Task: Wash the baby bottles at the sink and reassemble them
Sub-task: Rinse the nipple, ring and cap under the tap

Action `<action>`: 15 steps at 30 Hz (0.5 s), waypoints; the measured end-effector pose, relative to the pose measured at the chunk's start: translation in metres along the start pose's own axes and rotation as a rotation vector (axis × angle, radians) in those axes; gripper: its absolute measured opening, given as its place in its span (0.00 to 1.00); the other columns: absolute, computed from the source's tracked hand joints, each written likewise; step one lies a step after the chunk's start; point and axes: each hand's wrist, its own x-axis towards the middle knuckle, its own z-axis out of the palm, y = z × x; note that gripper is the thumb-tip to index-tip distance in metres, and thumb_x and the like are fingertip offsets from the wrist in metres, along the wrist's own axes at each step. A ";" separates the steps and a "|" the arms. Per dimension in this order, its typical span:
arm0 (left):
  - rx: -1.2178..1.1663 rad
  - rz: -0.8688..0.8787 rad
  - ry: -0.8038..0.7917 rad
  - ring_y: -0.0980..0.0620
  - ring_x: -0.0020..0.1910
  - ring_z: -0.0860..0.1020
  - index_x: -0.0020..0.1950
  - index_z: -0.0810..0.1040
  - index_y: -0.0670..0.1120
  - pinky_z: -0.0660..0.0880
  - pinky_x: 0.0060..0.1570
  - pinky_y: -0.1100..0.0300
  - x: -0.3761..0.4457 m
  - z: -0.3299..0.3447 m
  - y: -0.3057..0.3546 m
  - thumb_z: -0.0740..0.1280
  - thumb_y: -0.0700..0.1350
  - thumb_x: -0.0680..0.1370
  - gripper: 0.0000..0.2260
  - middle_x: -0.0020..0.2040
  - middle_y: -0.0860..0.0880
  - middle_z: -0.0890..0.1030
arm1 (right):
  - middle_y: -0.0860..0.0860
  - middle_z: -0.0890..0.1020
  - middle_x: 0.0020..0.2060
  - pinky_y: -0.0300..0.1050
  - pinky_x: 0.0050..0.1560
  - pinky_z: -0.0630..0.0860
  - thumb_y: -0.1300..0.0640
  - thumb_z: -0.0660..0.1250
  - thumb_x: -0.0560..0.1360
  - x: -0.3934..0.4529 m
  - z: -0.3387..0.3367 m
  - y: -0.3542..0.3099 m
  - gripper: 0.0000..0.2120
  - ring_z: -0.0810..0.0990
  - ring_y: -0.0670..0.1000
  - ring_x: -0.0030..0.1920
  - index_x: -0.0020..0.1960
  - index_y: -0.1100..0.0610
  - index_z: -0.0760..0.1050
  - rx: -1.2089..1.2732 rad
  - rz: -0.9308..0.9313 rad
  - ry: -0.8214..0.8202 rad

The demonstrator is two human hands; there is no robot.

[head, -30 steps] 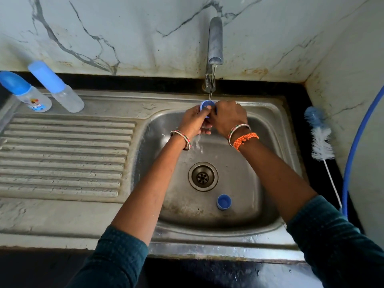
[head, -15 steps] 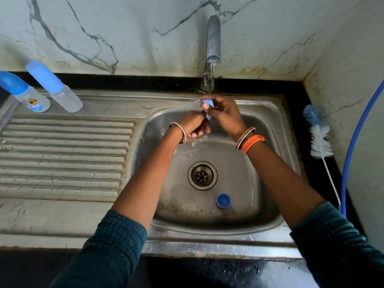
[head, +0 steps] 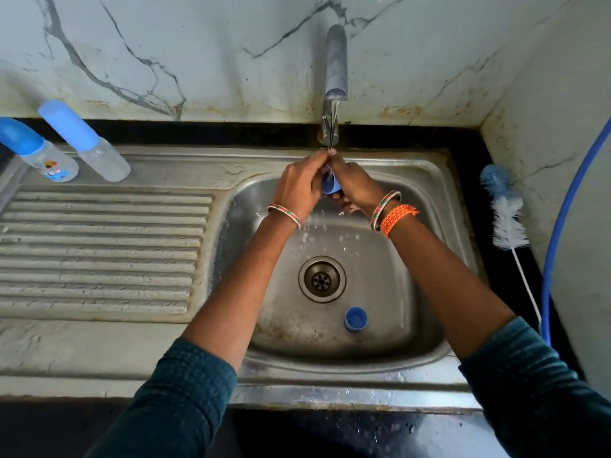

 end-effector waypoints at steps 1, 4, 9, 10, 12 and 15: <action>-0.104 -0.116 0.005 0.45 0.37 0.77 0.49 0.78 0.38 0.70 0.38 0.61 0.001 0.004 0.001 0.62 0.31 0.74 0.08 0.40 0.40 0.79 | 0.51 0.70 0.26 0.34 0.23 0.61 0.44 0.47 0.83 -0.001 0.002 0.002 0.23 0.65 0.45 0.21 0.37 0.55 0.68 0.027 -0.043 0.005; -0.588 -0.725 -0.001 0.48 0.28 0.70 0.44 0.69 0.44 0.68 0.26 0.60 0.003 0.015 0.012 0.62 0.38 0.79 0.05 0.36 0.42 0.73 | 0.55 0.74 0.35 0.40 0.27 0.70 0.54 0.54 0.83 -0.001 0.006 0.006 0.10 0.73 0.52 0.31 0.49 0.59 0.68 0.214 -0.145 0.015; -1.149 -1.291 -0.224 0.53 0.33 0.72 0.41 0.74 0.46 0.71 0.33 0.59 -0.007 0.010 0.014 0.59 0.39 0.78 0.08 0.33 0.49 0.74 | 0.55 0.77 0.50 0.44 0.50 0.74 0.78 0.68 0.67 0.002 -0.007 0.020 0.18 0.75 0.50 0.49 0.53 0.63 0.72 0.236 -0.304 0.108; -1.200 -1.323 -0.251 0.53 0.34 0.73 0.41 0.75 0.45 0.73 0.36 0.58 -0.008 0.008 0.013 0.59 0.39 0.78 0.08 0.32 0.49 0.75 | 0.53 0.78 0.48 0.41 0.48 0.75 0.80 0.67 0.65 0.000 -0.007 0.021 0.20 0.76 0.48 0.48 0.50 0.61 0.73 0.260 -0.304 0.109; -1.201 -1.321 -0.285 0.54 0.35 0.76 0.43 0.75 0.46 0.76 0.37 0.57 -0.009 0.006 0.012 0.59 0.40 0.79 0.07 0.29 0.51 0.78 | 0.50 0.79 0.47 0.40 0.46 0.76 0.83 0.64 0.62 -0.001 -0.007 0.023 0.24 0.77 0.47 0.47 0.51 0.61 0.74 0.310 -0.265 0.091; -0.967 -1.172 -0.177 0.54 0.31 0.77 0.43 0.73 0.47 0.78 0.28 0.61 -0.003 0.009 0.013 0.63 0.35 0.78 0.09 0.33 0.47 0.78 | 0.57 0.78 0.53 0.42 0.47 0.77 0.84 0.58 0.65 0.004 -0.006 0.023 0.29 0.78 0.51 0.51 0.62 0.65 0.70 0.469 -0.145 -0.001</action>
